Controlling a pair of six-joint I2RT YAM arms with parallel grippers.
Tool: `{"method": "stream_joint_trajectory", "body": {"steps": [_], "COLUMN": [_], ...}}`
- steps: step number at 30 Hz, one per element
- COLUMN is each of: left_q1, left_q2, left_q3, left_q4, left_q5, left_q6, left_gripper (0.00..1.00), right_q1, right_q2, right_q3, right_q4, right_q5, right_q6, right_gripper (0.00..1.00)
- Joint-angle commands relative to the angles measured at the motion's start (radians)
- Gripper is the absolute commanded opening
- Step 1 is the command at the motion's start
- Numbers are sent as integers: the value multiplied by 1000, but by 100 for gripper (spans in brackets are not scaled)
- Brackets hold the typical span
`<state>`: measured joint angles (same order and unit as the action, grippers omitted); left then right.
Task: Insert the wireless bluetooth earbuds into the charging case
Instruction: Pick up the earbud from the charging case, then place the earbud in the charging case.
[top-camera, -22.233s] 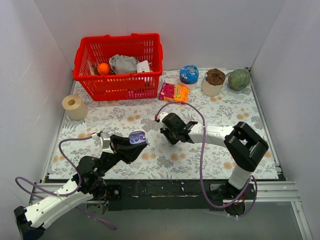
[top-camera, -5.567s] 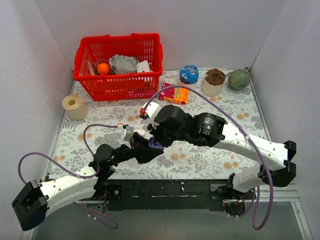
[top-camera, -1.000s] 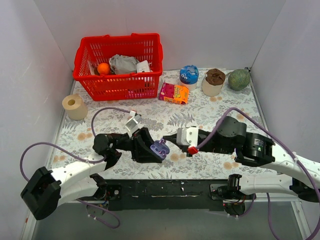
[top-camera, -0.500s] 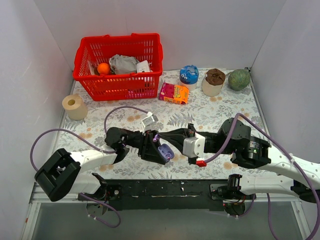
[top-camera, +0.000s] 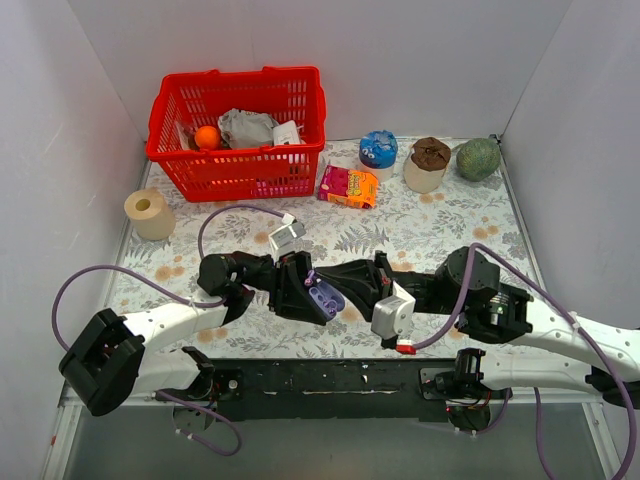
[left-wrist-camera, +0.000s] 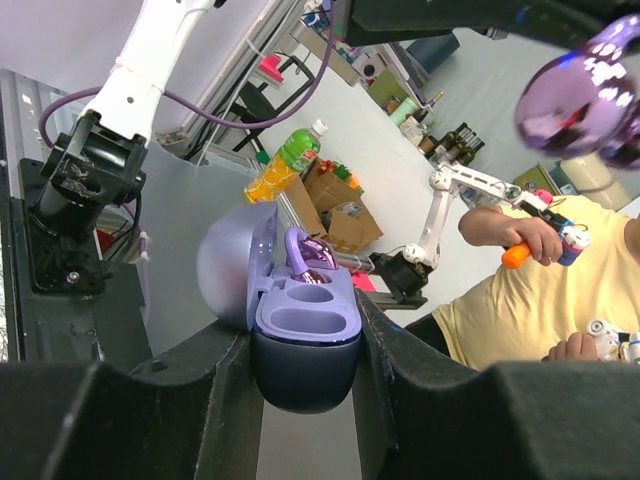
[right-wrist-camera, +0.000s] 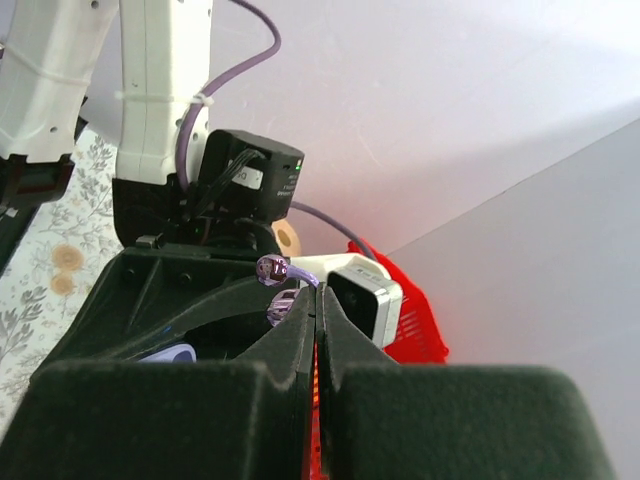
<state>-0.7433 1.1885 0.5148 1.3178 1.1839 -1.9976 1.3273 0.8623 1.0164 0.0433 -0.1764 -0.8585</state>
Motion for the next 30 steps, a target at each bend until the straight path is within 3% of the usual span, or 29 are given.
{"method": "stream_joint_trajectory", "body": {"steps": [1, 30], "left_q1": [12, 18], "left_q2": [-24, -90], "left_q3": [28, 45], "left_q4": [529, 529], "left_q5": [-32, -40], "left_q6": [-199, -316], "left_gripper": [0, 0], "right_q1": [6, 4], "right_q2": [-40, -66], "right_q3": [-35, -101], "right_q4": [93, -8], "right_q5": [-64, -184], "right_q6": [-80, -226], "right_gripper": [1, 1]}}
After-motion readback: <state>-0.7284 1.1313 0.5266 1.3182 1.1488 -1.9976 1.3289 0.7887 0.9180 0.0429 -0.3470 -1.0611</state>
